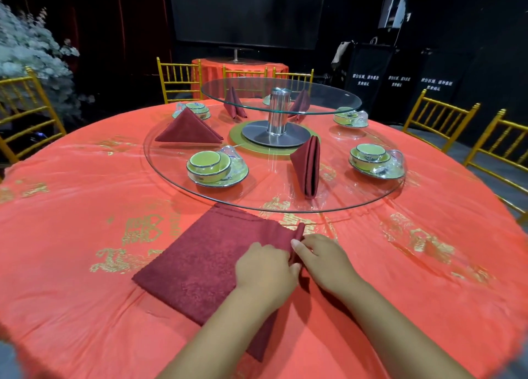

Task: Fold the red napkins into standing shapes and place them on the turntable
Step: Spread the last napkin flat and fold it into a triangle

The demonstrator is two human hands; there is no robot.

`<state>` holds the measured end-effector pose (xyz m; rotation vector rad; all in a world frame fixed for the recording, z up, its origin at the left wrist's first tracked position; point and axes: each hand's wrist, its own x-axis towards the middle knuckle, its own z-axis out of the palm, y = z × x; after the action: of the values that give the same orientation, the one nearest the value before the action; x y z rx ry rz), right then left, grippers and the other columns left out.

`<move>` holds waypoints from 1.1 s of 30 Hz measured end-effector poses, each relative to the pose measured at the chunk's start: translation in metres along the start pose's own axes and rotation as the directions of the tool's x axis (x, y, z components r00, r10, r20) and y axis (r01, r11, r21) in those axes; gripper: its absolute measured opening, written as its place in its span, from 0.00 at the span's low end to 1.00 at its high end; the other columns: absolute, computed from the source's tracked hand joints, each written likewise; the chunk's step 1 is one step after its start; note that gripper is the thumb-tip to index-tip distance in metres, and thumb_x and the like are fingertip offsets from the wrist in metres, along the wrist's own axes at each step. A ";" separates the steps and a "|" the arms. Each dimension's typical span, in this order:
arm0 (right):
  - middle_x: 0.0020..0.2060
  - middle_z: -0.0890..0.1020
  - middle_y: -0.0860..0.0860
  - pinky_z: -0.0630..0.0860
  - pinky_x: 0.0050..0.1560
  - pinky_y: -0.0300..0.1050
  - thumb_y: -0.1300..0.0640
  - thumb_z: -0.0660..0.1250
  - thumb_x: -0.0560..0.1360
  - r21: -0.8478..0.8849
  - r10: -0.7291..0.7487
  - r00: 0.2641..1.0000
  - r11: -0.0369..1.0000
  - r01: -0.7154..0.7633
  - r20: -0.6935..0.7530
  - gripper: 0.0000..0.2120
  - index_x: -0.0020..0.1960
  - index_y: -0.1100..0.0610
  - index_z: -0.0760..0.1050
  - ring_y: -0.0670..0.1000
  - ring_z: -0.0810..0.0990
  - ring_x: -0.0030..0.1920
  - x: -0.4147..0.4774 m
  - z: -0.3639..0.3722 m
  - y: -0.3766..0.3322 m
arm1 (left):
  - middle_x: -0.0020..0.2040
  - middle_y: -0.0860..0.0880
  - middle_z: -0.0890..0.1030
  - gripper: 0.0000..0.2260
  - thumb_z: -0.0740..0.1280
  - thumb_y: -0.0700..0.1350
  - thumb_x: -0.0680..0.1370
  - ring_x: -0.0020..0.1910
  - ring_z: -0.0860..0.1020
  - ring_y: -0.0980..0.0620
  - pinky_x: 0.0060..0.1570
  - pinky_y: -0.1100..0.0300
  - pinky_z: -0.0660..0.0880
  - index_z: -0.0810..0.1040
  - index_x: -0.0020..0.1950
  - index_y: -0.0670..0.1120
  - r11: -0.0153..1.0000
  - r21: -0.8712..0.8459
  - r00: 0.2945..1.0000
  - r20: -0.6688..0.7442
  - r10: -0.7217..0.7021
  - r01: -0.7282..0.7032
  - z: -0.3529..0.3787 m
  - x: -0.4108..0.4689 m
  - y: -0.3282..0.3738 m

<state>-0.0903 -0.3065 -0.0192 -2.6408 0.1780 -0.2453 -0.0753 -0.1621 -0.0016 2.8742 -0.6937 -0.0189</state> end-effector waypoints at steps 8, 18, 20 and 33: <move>0.50 0.79 0.49 0.51 0.72 0.57 0.52 0.61 0.76 -0.249 0.156 0.980 0.951 -0.182 -0.121 0.04 0.43 0.50 0.70 0.53 0.75 0.58 0.017 0.006 0.003 | 0.77 0.52 0.59 0.28 0.52 0.67 0.76 0.77 0.53 0.55 0.72 0.40 0.45 0.60 0.75 0.60 0.995 0.051 0.989 -0.122 -0.080 0.086 0.009 -0.018 -0.065; 0.63 0.76 0.51 0.63 0.66 0.43 0.42 0.64 0.73 0.010 -0.377 0.921 0.926 0.378 0.098 0.22 0.61 0.53 0.75 0.51 0.71 0.65 -0.036 0.009 -0.050 | 0.78 0.52 0.57 0.23 0.48 0.61 0.80 0.77 0.49 0.55 0.74 0.48 0.45 0.62 0.75 0.59 0.974 -0.158 0.969 -0.157 -0.190 0.165 0.027 -0.035 -0.087; 0.66 0.74 0.50 0.63 0.68 0.46 0.38 0.62 0.72 -0.034 -0.435 0.881 0.893 0.448 0.185 0.26 0.64 0.52 0.73 0.50 0.68 0.67 -0.054 0.021 -0.061 | 0.76 0.52 0.63 0.21 0.51 0.59 0.80 0.76 0.55 0.56 0.74 0.49 0.48 0.69 0.72 0.57 0.950 -0.278 0.954 -0.218 -0.207 0.143 0.026 -0.036 -0.088; 0.42 0.80 0.49 0.71 0.51 0.49 0.48 0.57 0.79 0.062 -0.326 0.945 0.943 0.327 -0.014 0.14 0.46 0.53 0.79 0.50 0.75 0.48 -0.066 0.025 -0.070 | 0.58 0.45 0.80 0.19 0.57 0.49 0.78 0.62 0.76 0.44 0.60 0.44 0.70 0.82 0.56 0.40 0.867 -0.414 0.690 -0.714 -0.118 -0.279 0.008 -0.046 -0.087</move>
<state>-0.1439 -0.2230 -0.0175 -2.5953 -0.2671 -0.3579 -0.0773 -0.0661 -0.0267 2.0649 -0.5333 0.7963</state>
